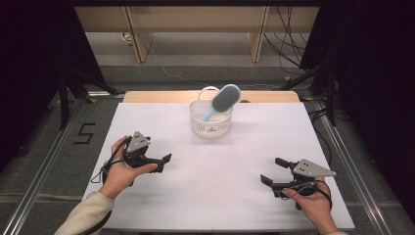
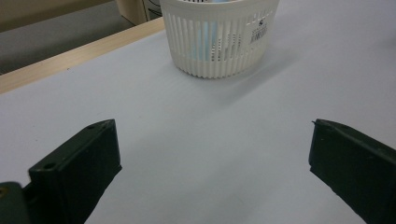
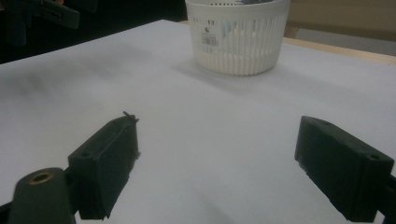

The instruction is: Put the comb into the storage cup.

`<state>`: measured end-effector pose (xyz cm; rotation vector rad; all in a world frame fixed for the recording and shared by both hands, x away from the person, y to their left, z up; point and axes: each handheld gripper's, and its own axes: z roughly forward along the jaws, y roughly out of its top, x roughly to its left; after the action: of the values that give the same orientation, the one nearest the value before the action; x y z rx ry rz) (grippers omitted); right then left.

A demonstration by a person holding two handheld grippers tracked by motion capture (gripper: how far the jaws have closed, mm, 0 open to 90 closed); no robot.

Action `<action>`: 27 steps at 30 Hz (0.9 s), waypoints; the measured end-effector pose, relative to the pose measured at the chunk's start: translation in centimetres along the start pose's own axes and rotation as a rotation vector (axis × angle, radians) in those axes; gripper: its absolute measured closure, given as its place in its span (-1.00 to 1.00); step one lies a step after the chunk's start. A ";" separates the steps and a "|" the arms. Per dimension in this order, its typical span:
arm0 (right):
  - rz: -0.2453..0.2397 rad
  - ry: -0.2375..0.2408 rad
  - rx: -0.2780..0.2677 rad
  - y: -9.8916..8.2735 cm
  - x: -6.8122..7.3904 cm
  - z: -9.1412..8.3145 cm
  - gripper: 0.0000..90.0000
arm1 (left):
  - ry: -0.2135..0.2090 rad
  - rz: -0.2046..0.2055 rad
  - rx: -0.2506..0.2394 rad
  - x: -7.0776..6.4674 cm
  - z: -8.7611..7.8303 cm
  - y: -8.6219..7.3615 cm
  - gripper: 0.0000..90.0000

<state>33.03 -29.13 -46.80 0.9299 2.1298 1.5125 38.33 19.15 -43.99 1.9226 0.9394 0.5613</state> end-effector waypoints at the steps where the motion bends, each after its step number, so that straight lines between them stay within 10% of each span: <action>1: -0.001 0.000 -0.001 0.0 0.0 0.0 -0.68 | -0.002 -0.002 0.000 0.0 0.0 -0.1 -0.96; 27: 0.000 0.002 0.000 0.0 0.0 0.0 -0.69 | 0.006 0.046 0.010 -0.1 -1.3 -1.9 -0.94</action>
<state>33.04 -29.11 -46.81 0.9286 2.1315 1.5142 36.65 20.31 -45.01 1.9565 0.9050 0.5906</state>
